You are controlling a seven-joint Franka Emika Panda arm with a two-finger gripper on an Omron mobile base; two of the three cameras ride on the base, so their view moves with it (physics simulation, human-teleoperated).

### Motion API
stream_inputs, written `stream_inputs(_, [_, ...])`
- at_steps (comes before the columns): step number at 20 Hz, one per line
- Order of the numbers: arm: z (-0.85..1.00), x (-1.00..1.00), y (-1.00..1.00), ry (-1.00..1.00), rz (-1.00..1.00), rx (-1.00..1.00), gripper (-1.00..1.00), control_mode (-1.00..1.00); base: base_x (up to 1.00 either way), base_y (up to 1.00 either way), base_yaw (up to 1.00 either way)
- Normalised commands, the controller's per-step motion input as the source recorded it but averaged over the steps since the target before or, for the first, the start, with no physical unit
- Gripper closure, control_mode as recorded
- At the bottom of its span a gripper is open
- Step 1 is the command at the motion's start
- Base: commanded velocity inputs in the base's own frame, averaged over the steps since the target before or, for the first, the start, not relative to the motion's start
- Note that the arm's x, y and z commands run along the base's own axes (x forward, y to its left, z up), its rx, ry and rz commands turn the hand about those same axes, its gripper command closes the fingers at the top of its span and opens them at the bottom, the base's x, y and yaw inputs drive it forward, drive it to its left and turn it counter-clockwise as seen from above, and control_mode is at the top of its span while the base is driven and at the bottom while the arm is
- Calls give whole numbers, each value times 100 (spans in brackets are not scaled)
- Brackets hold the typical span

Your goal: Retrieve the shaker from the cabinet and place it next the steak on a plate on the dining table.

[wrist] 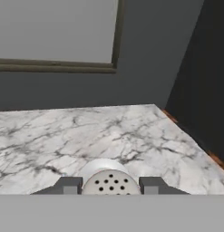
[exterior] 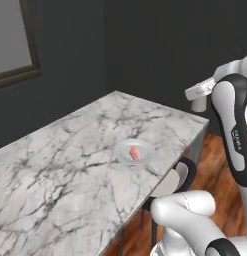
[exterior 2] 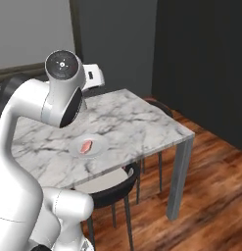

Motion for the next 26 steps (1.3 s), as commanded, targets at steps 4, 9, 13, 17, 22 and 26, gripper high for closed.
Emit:
stream_inputs(4, [0, 0, 0, 0, 0, 0, 100, 100, 57, -14, 44])
stream_inputs(9, [0, 0, 0, 0, 0, 0, 100, 100, 45, -34, 39])
stream_inputs(13, [0, 0, 0, 0, 0, 0, 100, 100, 49, -38, 41])
stream_inputs(17, [0, 0, 0, 0, 0, 0, 100, 100, 49, -41, 41])
stream_inputs(22, [0, 0, 0, 0, 0, 0, 100, 100, 38, -58, 33])
stream_inputs(26, [0, 0, 0, 0, 0, 0, 100, 100, 24, -73, 24])
